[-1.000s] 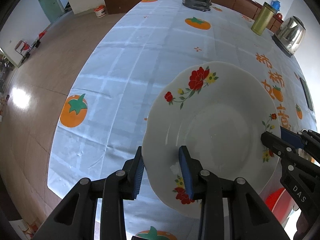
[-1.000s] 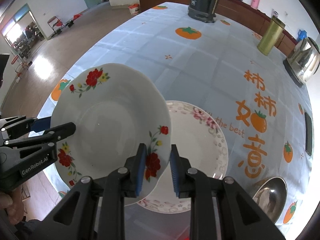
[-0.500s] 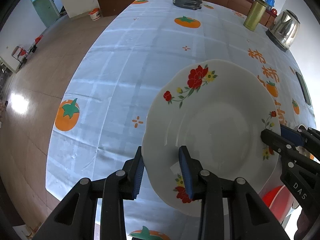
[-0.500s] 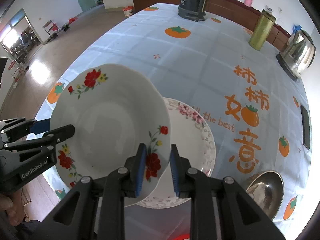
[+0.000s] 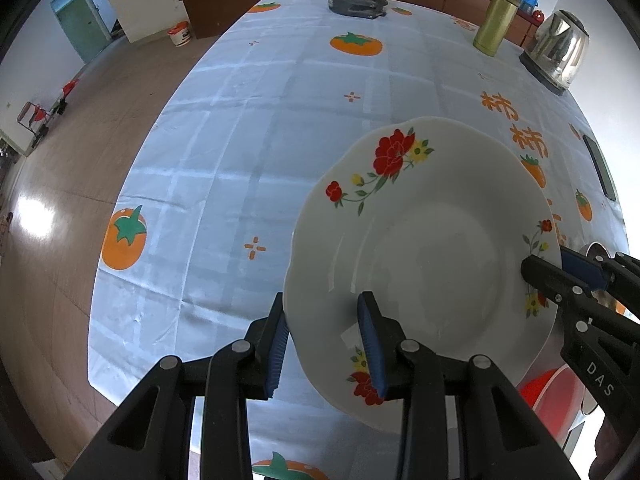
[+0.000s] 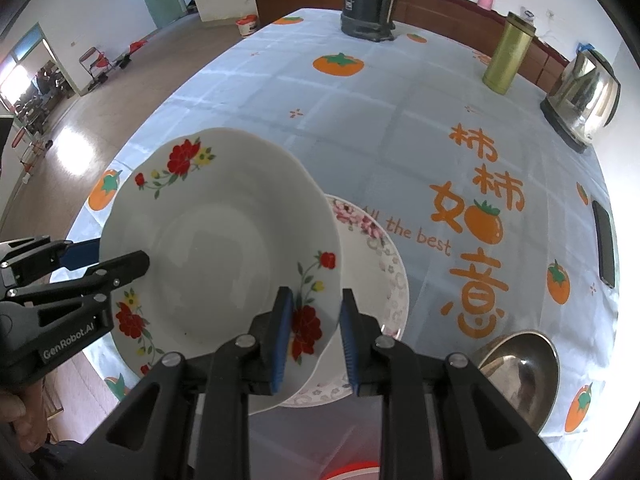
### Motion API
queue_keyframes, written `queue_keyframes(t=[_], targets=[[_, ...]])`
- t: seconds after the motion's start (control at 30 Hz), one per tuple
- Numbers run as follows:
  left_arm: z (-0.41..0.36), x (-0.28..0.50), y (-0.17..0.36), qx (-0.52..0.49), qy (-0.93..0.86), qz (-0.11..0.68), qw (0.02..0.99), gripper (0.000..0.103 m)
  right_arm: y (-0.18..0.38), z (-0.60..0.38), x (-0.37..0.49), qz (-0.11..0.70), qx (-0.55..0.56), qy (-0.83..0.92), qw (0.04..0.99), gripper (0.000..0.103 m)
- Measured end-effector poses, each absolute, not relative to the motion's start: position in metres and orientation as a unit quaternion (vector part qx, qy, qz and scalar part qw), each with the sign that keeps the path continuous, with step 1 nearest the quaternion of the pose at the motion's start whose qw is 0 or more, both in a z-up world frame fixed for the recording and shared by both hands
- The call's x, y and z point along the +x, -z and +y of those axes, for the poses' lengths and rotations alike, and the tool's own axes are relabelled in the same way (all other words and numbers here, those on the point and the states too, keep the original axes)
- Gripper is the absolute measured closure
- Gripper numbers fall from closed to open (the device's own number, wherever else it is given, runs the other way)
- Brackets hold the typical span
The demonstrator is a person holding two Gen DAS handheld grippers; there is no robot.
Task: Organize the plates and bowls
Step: 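Lower the red-flower plate with both tools over the pink-floral plate stack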
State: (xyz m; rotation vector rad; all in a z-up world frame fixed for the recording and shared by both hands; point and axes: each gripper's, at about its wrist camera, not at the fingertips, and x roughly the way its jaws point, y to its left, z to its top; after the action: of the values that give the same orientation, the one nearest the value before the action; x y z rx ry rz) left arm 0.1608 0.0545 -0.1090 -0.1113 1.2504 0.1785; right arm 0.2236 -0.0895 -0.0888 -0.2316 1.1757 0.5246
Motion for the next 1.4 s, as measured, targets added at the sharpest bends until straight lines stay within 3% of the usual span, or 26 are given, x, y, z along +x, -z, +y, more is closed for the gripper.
queue_keyframes(t=[1.4], targets=[[0.014, 0.178, 0.117, -0.027, -0.051, 0.594, 0.802, 0.066, 0.097, -0.136, 0.230, 0.560, -0.085, -0.209, 0.797, 0.080]])
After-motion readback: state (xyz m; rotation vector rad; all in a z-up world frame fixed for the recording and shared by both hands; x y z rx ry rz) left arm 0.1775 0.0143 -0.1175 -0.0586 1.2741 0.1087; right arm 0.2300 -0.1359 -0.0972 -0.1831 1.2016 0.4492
